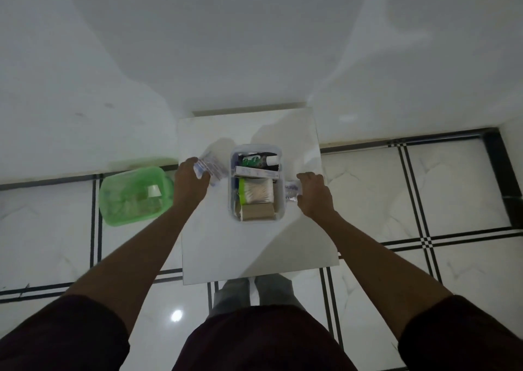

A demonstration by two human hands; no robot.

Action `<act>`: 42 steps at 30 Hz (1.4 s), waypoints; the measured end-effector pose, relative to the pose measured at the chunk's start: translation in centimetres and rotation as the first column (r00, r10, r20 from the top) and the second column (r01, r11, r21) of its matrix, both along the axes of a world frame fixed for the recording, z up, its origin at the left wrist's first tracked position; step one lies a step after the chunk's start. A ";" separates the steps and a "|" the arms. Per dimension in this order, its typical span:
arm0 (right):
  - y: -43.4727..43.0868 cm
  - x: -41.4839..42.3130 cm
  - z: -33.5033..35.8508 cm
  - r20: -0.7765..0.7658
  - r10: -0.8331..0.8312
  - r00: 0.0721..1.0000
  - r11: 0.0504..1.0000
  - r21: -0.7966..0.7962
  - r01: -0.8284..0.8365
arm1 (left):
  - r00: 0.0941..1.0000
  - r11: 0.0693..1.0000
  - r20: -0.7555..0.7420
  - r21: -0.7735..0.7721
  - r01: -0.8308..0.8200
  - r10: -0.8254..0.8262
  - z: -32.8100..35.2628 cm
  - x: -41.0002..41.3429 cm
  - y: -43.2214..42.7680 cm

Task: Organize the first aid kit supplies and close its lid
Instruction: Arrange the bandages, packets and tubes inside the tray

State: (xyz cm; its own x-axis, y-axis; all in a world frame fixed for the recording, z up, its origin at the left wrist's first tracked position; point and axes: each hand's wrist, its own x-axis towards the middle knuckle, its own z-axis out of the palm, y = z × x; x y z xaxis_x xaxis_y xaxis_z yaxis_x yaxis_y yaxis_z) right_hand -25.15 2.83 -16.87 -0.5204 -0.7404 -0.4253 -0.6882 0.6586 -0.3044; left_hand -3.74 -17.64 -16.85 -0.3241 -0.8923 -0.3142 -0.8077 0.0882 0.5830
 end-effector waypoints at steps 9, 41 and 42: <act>-2.0 -0.8 -1.4 -0.117 0.040 0.992 0.987 0.159 -0.021 | 0.886 0.859 -0.028 0.259 -0.441 0.464 -2.0 -3.6 -1.8; -5.8 3.1 8.4 0.792 -0.457 0.406 0.626 -0.039 0.779 | 0.748 0.697 -0.108 0.470 -0.542 0.655 2.4 2.1 -0.7; -6.4 3.3 8.1 0.784 -0.483 0.390 0.619 -0.009 0.785 | 0.719 0.672 -0.128 0.495 -0.551 0.684 2.7 2.2 -0.6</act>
